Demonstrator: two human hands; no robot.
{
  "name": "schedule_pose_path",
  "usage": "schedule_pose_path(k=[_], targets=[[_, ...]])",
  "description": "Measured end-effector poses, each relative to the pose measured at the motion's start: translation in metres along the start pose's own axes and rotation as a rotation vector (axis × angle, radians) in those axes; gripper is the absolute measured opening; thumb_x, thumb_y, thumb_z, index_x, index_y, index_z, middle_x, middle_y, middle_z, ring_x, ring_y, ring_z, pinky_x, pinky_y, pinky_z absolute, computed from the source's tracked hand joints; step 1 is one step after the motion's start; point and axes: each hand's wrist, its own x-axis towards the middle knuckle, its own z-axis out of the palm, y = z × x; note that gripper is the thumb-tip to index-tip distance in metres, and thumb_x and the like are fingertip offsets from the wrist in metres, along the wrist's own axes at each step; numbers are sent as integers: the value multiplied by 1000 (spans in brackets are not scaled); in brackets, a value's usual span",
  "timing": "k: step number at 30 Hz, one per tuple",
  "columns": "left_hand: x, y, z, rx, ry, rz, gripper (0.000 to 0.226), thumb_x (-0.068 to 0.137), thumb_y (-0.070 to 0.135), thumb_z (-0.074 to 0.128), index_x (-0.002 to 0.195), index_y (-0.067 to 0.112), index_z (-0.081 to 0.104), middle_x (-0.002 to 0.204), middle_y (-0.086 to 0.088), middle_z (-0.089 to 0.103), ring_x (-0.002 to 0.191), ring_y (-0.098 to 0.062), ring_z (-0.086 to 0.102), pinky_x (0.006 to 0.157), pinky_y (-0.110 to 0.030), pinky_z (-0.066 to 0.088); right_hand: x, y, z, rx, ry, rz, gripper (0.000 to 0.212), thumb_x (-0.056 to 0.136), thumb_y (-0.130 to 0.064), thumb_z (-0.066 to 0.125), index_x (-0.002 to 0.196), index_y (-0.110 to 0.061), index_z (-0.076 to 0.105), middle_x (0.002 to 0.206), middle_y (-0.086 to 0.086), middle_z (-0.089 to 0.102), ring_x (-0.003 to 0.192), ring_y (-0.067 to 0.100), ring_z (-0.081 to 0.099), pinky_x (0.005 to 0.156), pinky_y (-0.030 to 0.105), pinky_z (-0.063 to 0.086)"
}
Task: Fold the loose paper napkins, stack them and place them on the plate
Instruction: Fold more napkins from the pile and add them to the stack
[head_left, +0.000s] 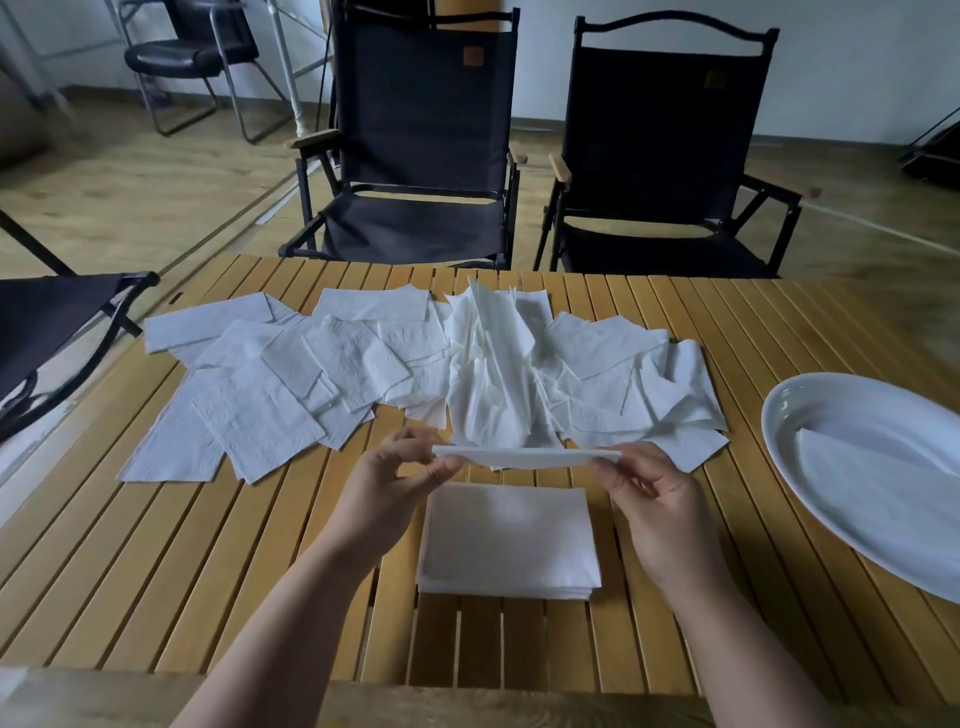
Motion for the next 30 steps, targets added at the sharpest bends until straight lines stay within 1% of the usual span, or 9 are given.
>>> schedule_pose_path(k=[4,6,8,11,14,17,20,26,30], targets=[[-2,9,1,-82,7,3,24,84,32,71,82,8,77,112,6,64,104,-4,61,81,-18,50,-2,-1,1,46,12,-44,20,81,-38,67,94,-25,76,112,-6,66,100,9,67,78,21,56],[-5,12,-2,-95,-41,7,23,88,29,67,78,10,75,93,6,68,85,-5,62,74,-16,45,-2,1,0,6,25,-39,18,82,-38,67,93,-26,76,100,-8,71,89,9,68,74,21,55],[-7,10,-6,-60,-105,-20,24,91,30,64,77,13,74,77,1,63,71,-10,52,66,-19,41,-2,3,-1,-62,28,0,14,85,-37,69,90,-25,75,83,-4,74,78,12,68,66,24,53],[-7,8,-10,-32,-173,-140,31,90,34,65,87,4,72,76,-7,60,68,-18,49,60,-22,40,-1,3,0,-56,-54,128,7,88,-26,72,90,-19,74,83,-6,77,79,8,72,62,22,51],[-6,8,-7,-6,-201,-274,23,93,26,66,86,4,73,68,-1,65,61,-11,58,55,-18,45,1,8,-1,-96,-102,264,10,87,-26,74,89,-16,71,83,-7,78,79,11,74,61,25,52],[-7,7,-8,73,-204,-379,21,93,24,67,82,7,73,58,6,63,50,-4,56,48,-15,42,1,12,1,-219,-143,355,15,87,-26,76,85,-12,70,71,-1,75,56,8,67,46,18,41],[-5,5,-12,135,-202,-445,23,90,31,71,83,9,76,62,2,63,55,-11,56,54,-22,45,2,13,1,-265,-144,373,15,89,-21,75,87,-8,69,69,2,72,39,2,55,36,14,34],[-7,6,-12,193,-202,-476,25,91,36,68,87,13,77,65,-2,67,58,-17,57,57,-30,44,3,15,-1,-354,-148,365,18,89,-33,73,86,-16,70,62,-1,71,44,10,56,47,21,42],[-7,7,-14,210,-194,-486,25,93,35,66,92,13,77,69,-4,70,58,-16,58,53,-27,43,3,16,-1,-391,-142,355,18,88,-35,73,86,-17,69,62,-3,69,45,10,55,52,23,44]])
